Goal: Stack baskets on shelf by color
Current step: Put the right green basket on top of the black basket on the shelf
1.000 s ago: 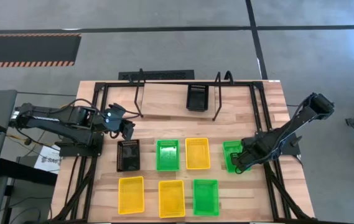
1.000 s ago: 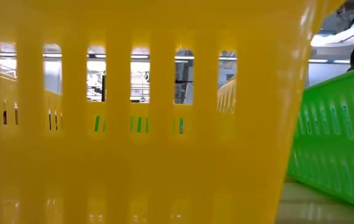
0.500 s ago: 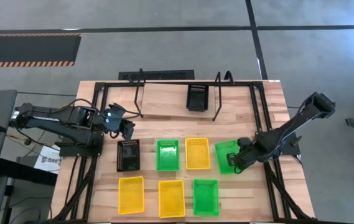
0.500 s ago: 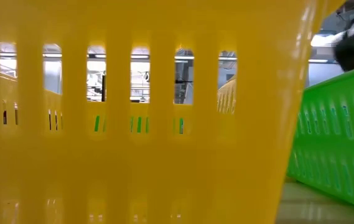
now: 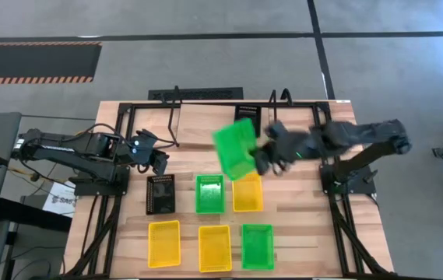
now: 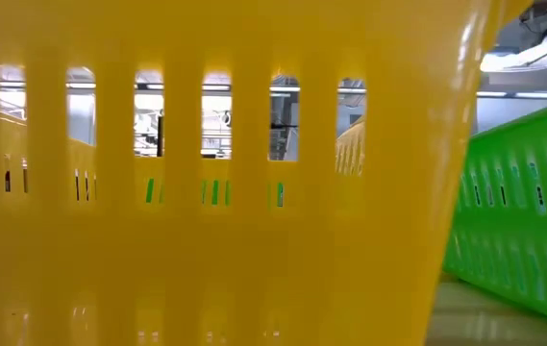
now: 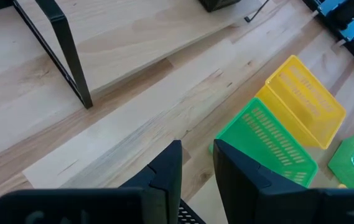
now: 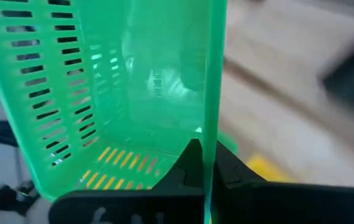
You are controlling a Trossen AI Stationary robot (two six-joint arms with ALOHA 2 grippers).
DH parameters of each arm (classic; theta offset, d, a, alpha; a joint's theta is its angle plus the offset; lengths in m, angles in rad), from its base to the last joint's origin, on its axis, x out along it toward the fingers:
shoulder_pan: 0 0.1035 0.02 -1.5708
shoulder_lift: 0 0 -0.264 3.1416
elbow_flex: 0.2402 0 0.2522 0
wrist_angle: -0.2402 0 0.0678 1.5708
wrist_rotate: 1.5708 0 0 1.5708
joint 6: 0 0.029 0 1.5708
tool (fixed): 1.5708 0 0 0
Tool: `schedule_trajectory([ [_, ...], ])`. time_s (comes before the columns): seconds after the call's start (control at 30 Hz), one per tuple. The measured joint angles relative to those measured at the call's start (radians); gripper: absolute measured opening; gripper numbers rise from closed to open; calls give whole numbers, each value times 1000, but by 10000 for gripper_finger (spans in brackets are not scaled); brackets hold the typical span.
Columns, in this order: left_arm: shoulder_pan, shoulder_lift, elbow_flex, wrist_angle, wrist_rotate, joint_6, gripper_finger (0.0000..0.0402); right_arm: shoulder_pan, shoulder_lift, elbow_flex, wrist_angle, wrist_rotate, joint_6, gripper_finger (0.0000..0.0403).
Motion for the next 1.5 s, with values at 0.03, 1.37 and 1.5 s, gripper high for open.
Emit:
schedule_trajectory([
  [0.03,0,0,0,0,0,0,77,-37,49,70,-2,-32,-76,5],
  [1.37,0,0,0,-11,18,5,77,-471,711,540,-234,-130,112,4],
  [1.5,0,0,0,-11,26,8,77,-457,710,526,-239,-128,137,4],
])
